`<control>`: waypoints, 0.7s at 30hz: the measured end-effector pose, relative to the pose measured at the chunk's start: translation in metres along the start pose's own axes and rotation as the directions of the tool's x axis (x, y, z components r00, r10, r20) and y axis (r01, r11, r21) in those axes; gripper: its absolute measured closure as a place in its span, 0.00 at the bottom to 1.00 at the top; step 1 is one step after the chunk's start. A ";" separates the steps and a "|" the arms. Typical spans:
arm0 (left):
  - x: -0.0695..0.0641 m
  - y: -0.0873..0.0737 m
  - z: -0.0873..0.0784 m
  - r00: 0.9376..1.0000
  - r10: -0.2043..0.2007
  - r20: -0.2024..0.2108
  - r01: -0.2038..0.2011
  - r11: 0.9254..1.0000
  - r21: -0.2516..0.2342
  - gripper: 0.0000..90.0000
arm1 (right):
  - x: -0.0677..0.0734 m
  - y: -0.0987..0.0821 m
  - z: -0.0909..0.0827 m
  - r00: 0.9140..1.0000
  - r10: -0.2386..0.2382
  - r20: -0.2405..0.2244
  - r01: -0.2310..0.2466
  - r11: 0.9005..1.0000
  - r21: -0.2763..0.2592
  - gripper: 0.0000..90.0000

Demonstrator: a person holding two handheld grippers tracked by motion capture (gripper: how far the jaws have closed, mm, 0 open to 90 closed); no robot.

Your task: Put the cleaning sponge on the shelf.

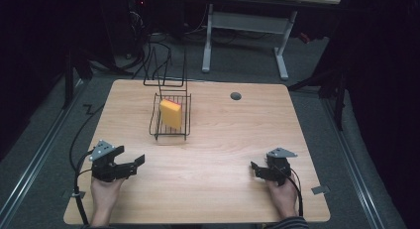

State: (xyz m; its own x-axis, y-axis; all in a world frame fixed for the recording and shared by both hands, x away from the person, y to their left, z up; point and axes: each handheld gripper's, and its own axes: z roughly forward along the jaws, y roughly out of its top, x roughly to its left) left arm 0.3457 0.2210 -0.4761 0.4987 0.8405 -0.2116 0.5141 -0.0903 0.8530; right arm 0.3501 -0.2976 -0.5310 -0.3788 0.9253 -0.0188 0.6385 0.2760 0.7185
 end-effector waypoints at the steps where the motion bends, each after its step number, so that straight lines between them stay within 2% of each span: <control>1: 0.000 -0.001 0.001 1.000 -0.003 0.000 0.003 1.000 0.001 0.12 | 0.000 0.000 0.000 1.000 0.000 0.000 0.000 1.000 0.000 0.30; 21: 0.004 -0.019 0.016 1.000 -0.027 -0.013 0.027 0.999 0.043 0.12 | 0.000 0.000 0.000 1.000 -0.001 -0.001 0.001 1.000 0.000 0.30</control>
State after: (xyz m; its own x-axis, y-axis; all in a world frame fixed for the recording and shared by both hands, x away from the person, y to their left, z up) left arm 0.3492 0.2168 -0.5010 0.4756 0.8495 -0.2284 0.5570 -0.0899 0.8256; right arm 0.3500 -0.2975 -0.5310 -0.3798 0.9249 -0.0188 0.6384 0.2767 0.7182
